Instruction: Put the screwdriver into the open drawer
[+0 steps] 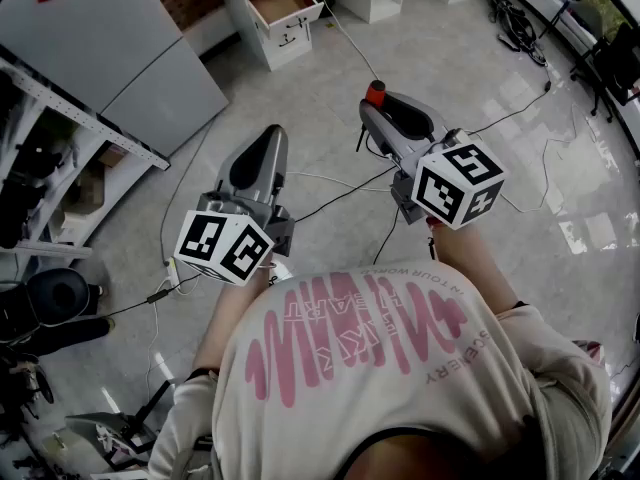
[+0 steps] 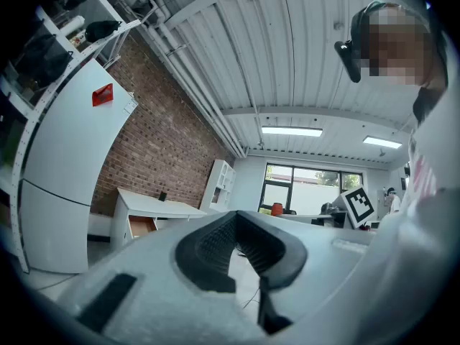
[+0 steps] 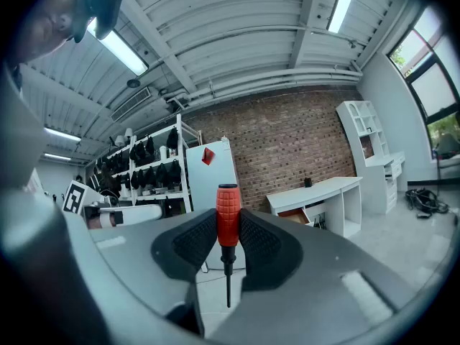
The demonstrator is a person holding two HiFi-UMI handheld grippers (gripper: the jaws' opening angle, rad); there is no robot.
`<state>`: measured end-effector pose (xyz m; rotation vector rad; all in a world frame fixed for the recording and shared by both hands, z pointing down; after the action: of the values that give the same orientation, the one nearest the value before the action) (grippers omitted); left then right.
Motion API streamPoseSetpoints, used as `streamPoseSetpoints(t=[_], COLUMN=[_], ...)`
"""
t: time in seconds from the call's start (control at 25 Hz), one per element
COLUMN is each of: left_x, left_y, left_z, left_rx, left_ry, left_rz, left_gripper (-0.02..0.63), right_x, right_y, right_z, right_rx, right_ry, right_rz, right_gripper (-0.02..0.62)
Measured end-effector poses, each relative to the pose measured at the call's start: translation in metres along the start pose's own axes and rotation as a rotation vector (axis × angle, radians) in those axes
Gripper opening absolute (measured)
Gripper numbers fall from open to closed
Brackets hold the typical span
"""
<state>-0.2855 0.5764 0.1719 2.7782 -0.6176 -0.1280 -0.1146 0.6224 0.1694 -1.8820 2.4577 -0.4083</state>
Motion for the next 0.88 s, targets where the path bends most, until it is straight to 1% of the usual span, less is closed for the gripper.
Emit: streamPoseSetpoints(t=[0.32,0.52,0.64,0.88], left_x=[-0.008,-0.019,-0.028,-0.058], left_y=[0.007,0.009,0.021,0.050], left_z=[0.005,0.008,0.010,0.017], left_rx=[-0.002,-0.006,-0.016,-0.023], left_ry=[-0.008,-0.010,-0.017,-0.034], left_rz=[-0.014,-0.020,-0.013,0.002], left_gripper=[0.003,0.003,0.003,0.003], right_x=[0.005,0.004,0.013,0.032], right_y=[0.011,0.015,0.021,0.044], right_z=[0.000,-0.002,-0.006,-0.008], right_rx=[0.005,0.060,0.066,0.040], right_ry=[-0.001,-0.018,-0.009,-0.013], right_rz=[0.002,-0.001,-0.009,-0.036], right_gripper=[0.109,0.110,0.110,0.110])
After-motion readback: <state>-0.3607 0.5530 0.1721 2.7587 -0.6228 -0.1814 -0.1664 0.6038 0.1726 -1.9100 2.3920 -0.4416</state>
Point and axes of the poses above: the fingertips, and each gripper's own axes: x forward along the fingers, y to its left, z out of its top, the point moved 4 cm from there along -x, backward along the fingers, and after that the axes turned 4 degrees about y, right-handed, at the moved point
